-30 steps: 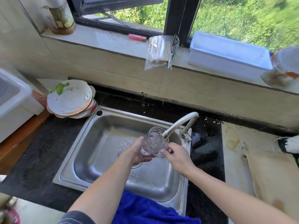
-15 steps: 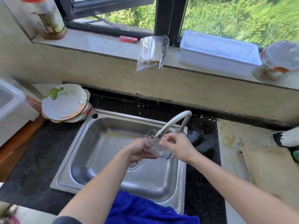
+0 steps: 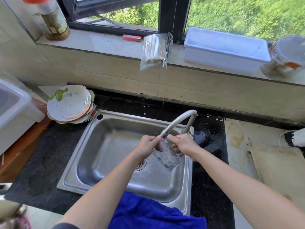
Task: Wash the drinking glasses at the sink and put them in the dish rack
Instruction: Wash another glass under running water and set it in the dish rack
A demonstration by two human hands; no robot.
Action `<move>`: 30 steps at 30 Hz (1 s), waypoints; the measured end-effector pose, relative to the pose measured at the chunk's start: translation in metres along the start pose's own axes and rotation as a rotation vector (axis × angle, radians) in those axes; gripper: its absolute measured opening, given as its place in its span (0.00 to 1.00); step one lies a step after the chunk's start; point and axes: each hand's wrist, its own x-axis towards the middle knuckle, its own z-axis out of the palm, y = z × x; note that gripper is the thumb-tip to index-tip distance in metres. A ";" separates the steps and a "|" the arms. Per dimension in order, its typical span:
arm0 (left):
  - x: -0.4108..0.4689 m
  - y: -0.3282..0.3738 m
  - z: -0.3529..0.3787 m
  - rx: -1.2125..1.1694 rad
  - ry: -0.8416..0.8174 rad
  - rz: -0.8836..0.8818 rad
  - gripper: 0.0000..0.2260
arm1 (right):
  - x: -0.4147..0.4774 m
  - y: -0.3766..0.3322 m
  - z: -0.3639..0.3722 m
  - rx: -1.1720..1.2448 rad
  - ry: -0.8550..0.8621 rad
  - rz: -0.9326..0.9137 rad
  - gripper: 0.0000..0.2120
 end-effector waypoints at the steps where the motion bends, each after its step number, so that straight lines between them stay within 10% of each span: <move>1: 0.000 0.000 0.000 -0.048 0.013 -0.021 0.18 | 0.000 -0.002 0.000 0.009 0.008 0.003 0.24; 8: -0.008 -0.006 -0.004 -0.487 0.118 -0.270 0.17 | -0.017 -0.001 0.012 0.515 -0.140 0.163 0.15; 16: -0.018 0.009 -0.024 -0.359 -0.047 -0.317 0.10 | -0.012 0.004 0.018 0.517 0.015 0.074 0.15; 21: -0.016 0.007 -0.019 0.129 -0.009 -0.126 0.10 | -0.014 0.004 0.001 0.254 -0.241 0.155 0.17; 30: -0.016 0.006 0.020 -0.058 0.020 -0.228 0.13 | -0.017 0.020 0.015 0.613 -0.073 0.159 0.20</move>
